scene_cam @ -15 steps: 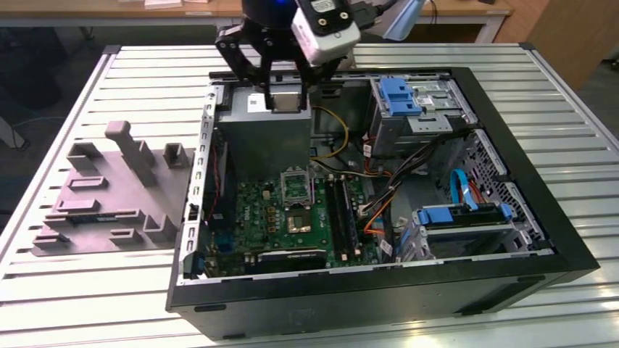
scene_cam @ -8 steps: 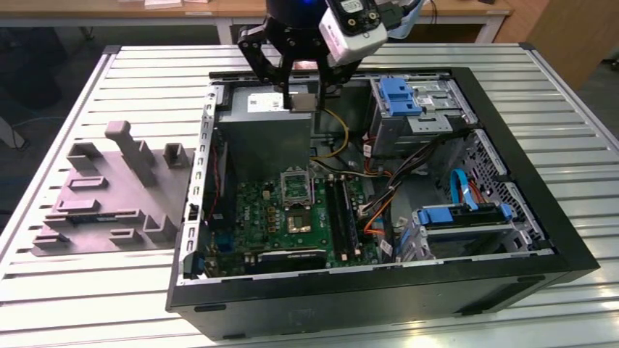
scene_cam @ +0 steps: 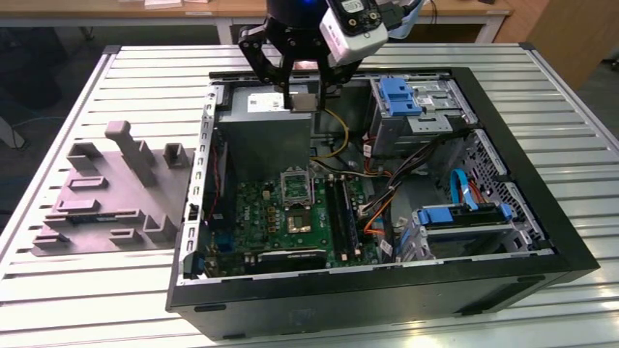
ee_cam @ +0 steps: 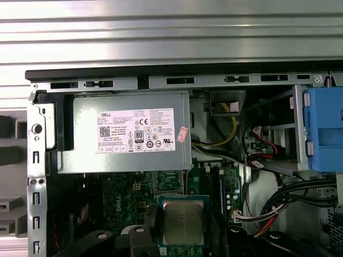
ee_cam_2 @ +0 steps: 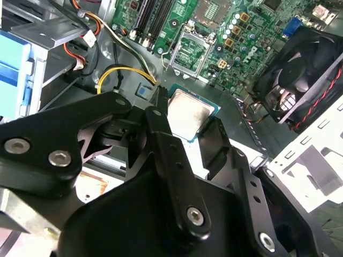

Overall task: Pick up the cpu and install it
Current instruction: 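Pick up the cpu and move it towards the insertion slot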

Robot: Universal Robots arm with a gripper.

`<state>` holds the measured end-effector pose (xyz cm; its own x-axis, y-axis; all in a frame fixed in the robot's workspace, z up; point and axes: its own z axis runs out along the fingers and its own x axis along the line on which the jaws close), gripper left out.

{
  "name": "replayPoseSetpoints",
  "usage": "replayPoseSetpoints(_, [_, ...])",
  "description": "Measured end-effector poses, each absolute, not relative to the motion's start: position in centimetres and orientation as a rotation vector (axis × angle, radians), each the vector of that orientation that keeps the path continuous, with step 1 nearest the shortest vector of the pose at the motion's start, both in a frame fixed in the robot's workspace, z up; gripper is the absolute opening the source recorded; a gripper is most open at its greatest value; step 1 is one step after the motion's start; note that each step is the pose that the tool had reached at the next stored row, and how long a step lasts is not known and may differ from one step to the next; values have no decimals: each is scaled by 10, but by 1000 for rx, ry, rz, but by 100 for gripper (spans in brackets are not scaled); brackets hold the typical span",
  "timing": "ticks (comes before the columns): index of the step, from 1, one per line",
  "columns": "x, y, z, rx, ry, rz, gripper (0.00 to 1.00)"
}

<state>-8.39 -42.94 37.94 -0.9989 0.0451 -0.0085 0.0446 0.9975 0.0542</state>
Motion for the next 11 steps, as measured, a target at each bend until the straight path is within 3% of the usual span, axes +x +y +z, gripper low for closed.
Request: replayPoseSetpoints(11, [-69,-429,379,70,3130,85,47])
